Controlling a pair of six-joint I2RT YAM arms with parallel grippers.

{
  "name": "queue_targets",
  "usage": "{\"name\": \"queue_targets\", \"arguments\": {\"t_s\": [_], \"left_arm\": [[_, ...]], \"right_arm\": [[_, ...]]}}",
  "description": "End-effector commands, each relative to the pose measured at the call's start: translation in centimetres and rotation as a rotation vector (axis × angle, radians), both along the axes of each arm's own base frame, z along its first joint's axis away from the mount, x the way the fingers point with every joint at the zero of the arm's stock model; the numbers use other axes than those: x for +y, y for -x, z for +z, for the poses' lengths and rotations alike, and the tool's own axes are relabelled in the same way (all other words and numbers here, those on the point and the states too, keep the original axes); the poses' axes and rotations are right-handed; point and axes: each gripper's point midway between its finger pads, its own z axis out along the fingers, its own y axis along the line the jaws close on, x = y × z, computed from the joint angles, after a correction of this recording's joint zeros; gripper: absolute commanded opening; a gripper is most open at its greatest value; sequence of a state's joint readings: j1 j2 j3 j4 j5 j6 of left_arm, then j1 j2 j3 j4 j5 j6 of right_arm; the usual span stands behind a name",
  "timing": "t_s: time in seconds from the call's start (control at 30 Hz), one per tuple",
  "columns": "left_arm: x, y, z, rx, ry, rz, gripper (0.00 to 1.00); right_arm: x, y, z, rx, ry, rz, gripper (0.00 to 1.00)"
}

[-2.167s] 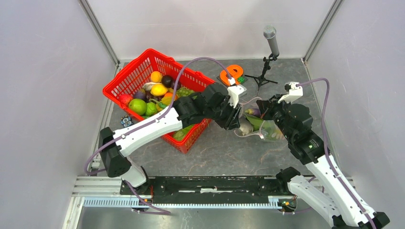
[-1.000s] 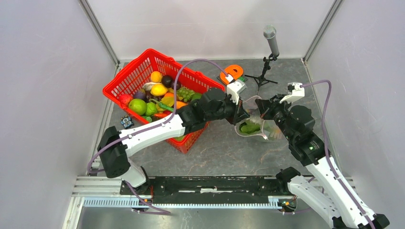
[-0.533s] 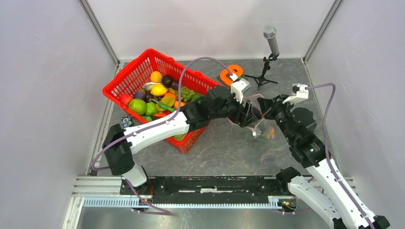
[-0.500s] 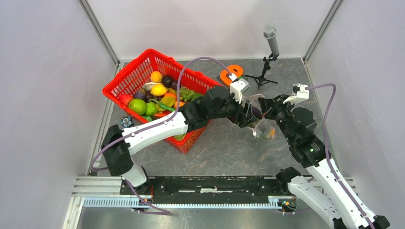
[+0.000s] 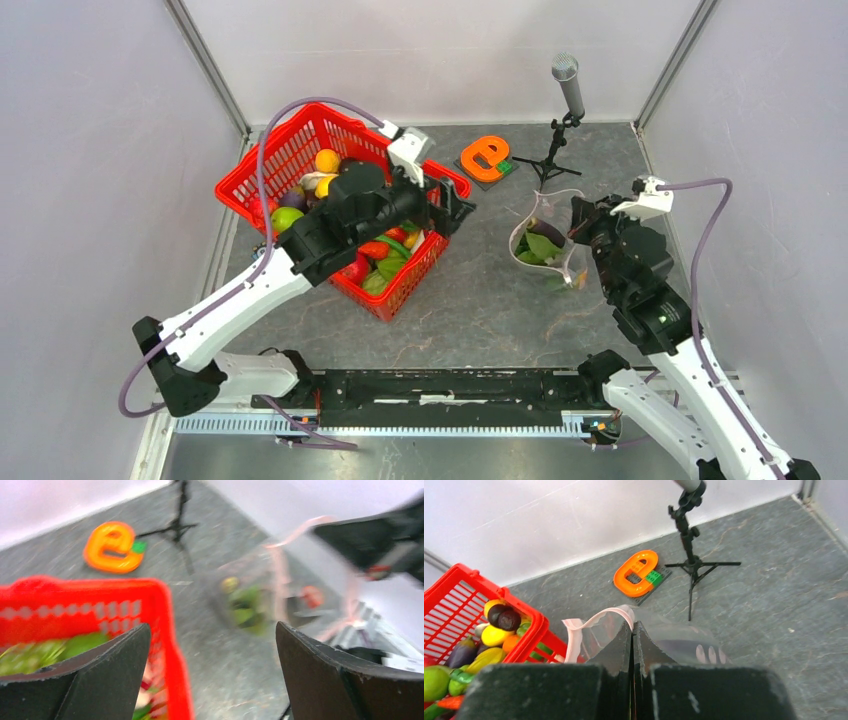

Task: Place the food in the zip-top bag and seal the zipper
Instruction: Pick up the fake vegetable from the bin.

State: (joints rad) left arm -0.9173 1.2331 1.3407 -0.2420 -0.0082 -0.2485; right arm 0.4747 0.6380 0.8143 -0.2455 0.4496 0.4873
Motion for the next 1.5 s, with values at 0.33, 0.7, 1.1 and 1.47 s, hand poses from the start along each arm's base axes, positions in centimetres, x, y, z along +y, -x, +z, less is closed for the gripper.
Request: {"name": "queue_targets", "arguments": {"t_s": [0.33,0.7,1.1,1.47], "left_arm": [[12.9,-7.0,-10.0,0.216,-0.193,0.381,1.0],[17.5,-6.0,-15.6,0.473,-0.419,0.305,1.0],[21.4,-11.1,-13.8,0.414,-0.393,0.602,1.0],[26.7,-11.9,-13.5,0.411,-0.057,1.042,1.0]], "right_arm": [[-0.2,0.8,0.8,-0.041,-0.019,0.012,0.02],[-0.1,0.7,0.5,-0.038,0.014,0.021,0.03],[0.0,0.6,0.9,-0.048,0.045,0.034,0.04],[0.0,0.6,0.6,-0.05,0.047,0.037,0.04]]}}
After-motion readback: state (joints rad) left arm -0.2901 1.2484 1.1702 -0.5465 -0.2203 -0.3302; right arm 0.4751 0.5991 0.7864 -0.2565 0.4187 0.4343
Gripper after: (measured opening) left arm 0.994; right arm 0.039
